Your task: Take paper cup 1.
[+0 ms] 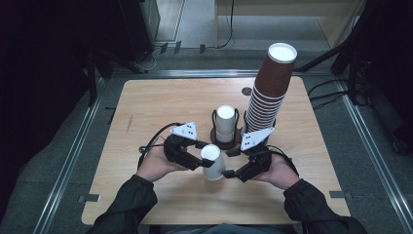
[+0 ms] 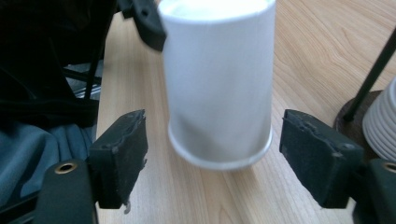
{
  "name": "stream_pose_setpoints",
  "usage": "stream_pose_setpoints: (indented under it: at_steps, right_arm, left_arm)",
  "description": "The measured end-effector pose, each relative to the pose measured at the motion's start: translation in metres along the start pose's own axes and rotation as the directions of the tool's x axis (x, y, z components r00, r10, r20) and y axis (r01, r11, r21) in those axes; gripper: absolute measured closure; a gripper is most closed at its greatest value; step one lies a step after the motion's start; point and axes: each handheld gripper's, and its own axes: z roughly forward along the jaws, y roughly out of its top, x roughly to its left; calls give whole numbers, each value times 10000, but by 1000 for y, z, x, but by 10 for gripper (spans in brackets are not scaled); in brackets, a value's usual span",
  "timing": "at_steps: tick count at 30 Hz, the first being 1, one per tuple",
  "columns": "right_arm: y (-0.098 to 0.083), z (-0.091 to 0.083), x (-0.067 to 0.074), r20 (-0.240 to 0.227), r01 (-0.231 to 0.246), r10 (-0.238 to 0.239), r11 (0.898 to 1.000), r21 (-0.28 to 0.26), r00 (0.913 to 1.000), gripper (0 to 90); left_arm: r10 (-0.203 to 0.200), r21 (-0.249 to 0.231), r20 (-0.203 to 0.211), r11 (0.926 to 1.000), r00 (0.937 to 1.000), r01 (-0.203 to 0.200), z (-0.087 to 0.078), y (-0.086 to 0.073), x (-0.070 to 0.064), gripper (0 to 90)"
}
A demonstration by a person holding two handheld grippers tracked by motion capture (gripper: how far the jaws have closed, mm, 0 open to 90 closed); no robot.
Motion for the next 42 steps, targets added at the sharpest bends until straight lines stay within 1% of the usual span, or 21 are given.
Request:
stream_pose_setpoints:
  at_steps: [3,6,7,11,12,16,18,21,22,24,25,27,29,31,32,35,36,37,38,40,42]
  right_arm:
    - [-1,3,0,-110,55,-54,9999,85,9999,218]
    - [-2,6,0,-48,191,-190,9996,218,9998,206]
    - [-2,7,0,-55,179,-178,9995,260,9998,204]
    - [-2,11,-2,-161,167,-163,9995,251,9997,202]
    - [-2,12,-2,-160,95,-90,9994,332,9998,202]
    - [-1,17,-3,-177,144,-136,9990,421,9998,204]
    - [0,19,-3,-178,307,-300,9988,386,9994,204]
    - [1,20,-4,-342,216,-203,9991,362,9992,229]
    - [1,20,-4,-378,276,-262,9990,363,9989,251]
    - [1,21,-3,-435,326,-310,9987,380,9986,263]
    - [1,21,-3,-417,434,-418,9983,387,9983,272]
    - [2,22,-2,-381,622,-606,9971,439,9974,291]
    - [2,22,-1,-418,668,-647,9965,510,9970,308]
    - [2,22,0,-406,762,-742,9957,528,9964,316]
    - [3,22,1,-404,763,-742,9957,526,9964,318]
    - [3,20,1,-271,721,-708,9961,504,9971,318]
    - [2,18,2,-227,679,-668,9965,489,9975,319]
    - [2,16,0,-116,724,-720,9966,381,9973,319]
    - [2,14,0,-68,672,-671,9972,320,9977,319]
    - [1,10,-2,37,494,-495,9986,160,9988,317]
    - [-2,5,-4,206,471,-466,9986,-254,9987,317]
  left_arm:
    - [240,158,60,9996,9997,-241,6,2,-1,354]
    - [316,81,289,9995,9991,-318,9,6,-2,354]
    - [352,80,306,9993,9989,-355,9,6,-2,354]
    - [658,131,498,9977,9966,-665,13,10,-5,353]
    - [650,122,488,9978,9967,-657,14,11,-6,353]
    - [729,145,572,9972,9957,-739,16,13,-6,353]
    - [775,161,593,9968,9952,-785,17,13,-6,353]
    - [824,156,527,9964,9952,-834,17,13,-7,353]
    - [785,141,542,9967,9954,-793,17,12,-7,354]
    - [775,158,574,9968,9953,-786,17,12,-7,354]
    - [795,202,581,9965,9951,-808,18,11,-6,355]
    - [698,218,625,9972,9956,-713,19,10,-7,355]
    - [728,285,628,9968,9954,-747,19,10,-8,355]
    - [832,238,623,9961,9946,-848,18,10,-8,350]
    - [784,136,520,9968,9956,-792,18,9,-9,335]
    - [713,164,210,9973,9972,-717,17,10,-8,165]
    - [657,177,60,9977,9978,-658,16,9,-8,129]
    - [549,100,30,9984,9985,-549,15,9,-8,125]
    - [458,45,32,9989,9989,-458,13,8,-6,121]
    - [91,-250,109,9996,9999,-88,10,6,-4,113]
    - [-86,-433,96,9990,9999,90,7,3,-3,111]
